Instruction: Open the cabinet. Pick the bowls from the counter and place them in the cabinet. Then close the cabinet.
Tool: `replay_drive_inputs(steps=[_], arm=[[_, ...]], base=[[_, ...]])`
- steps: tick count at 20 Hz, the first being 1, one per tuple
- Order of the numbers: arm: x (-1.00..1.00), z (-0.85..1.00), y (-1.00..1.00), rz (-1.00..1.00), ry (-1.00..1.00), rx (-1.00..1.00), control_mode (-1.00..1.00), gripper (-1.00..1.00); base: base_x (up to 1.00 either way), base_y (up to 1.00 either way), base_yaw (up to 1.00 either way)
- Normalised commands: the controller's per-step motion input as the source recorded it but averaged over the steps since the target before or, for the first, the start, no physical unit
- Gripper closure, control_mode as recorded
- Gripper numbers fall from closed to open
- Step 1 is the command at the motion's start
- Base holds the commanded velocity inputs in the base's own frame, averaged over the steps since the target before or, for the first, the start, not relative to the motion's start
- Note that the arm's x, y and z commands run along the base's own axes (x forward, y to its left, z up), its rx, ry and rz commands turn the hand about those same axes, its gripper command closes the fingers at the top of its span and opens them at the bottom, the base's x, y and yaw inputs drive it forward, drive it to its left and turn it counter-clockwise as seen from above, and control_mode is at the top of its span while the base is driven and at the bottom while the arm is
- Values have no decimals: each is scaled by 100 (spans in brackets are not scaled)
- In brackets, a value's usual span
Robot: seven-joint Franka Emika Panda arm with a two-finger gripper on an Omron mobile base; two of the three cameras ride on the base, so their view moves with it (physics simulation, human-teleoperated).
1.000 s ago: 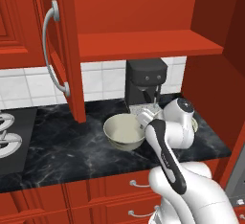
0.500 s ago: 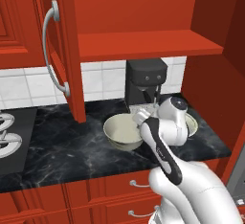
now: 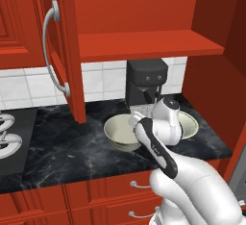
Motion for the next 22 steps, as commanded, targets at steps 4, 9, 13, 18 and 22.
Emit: replay_drive_inputs(steps=[4, 9, 13, 18, 22], arm=[[11, -75, 23, 0, 0, 0, -100, -100], [24, -90, 19, 0, -1, 0, -100, 100], [19, -84, 3, 2, -6, 0, -100, 100], [12, -73, 0, 3, -5, 0, -100, 100], [-48, -7, -6, -3, 0, 0, -100, 100]], base=[[0, 0, 0], [0, 0, 0], [0, 0, 0], [0, 0, 0], [0, 0, 0]])
